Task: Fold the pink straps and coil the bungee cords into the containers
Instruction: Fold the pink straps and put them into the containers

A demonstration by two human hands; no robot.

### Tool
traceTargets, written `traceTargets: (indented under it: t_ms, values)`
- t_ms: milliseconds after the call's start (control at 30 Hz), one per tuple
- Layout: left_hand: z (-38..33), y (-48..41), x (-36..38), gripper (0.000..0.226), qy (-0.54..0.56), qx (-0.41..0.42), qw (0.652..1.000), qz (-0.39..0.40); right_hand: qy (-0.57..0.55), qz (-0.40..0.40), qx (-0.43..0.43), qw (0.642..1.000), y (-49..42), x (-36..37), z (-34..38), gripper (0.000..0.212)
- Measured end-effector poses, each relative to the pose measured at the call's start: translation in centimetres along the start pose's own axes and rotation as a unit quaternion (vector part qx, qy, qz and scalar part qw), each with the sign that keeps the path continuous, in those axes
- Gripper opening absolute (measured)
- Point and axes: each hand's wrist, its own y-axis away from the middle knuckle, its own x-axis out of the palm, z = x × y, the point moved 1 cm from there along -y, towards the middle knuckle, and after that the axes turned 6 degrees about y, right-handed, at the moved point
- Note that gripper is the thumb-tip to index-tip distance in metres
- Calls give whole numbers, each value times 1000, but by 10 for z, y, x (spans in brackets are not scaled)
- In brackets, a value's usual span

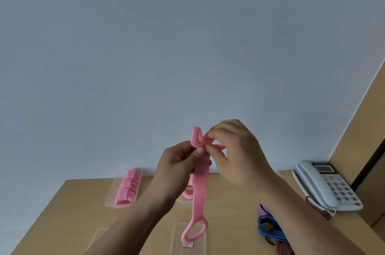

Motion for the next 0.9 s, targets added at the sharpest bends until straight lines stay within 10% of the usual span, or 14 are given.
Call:
traceTargets:
  t_ms: [400,900]
  values:
    - [0,7,5,56,32,-61,998,13,16,-49,-9,999,6,13,-9,7]
    - [3,-9,-10,31,73,-36,995,53,-9,-35,-12,999,17,18,-4,12]
